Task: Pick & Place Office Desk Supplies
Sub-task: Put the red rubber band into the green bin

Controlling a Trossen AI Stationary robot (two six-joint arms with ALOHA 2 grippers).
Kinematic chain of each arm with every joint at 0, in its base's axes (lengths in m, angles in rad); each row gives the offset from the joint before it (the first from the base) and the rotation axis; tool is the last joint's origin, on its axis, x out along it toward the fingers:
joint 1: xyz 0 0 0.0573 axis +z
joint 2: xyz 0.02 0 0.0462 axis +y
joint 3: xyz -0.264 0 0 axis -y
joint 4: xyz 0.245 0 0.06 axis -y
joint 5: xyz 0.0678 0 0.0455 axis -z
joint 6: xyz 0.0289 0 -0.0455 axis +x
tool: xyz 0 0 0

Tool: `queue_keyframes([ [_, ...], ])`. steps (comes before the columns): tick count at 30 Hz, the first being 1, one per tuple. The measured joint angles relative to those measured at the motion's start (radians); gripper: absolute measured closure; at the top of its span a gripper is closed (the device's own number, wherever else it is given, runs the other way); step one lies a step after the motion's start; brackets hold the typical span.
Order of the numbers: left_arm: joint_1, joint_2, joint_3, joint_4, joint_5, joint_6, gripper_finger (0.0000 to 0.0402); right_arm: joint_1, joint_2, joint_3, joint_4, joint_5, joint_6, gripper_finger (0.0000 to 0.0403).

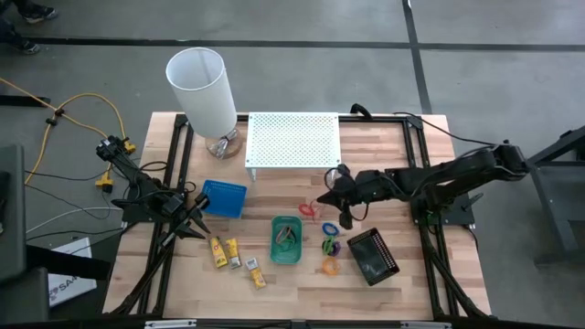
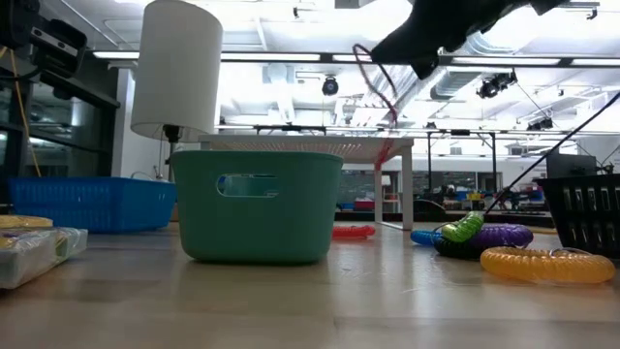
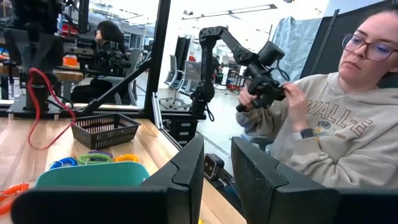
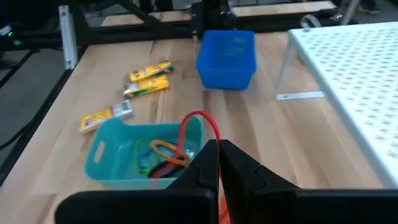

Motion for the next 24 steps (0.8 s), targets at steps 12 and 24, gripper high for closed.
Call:
queue_keyframes([
  [12, 0.000, 0.000, 0.000, 0.000, 0.000, 0.000, 0.0323, 0.081, 0.260, 0.265, -0.006, -0.004, -0.055, 0.0401],
  [24, 0.000, 0.000, 0.000, 0.000, 0.000, 0.000, 0.0323, 0.115, 0.406, 0.374, -0.058, -0.010, -0.037, 0.0401],
])
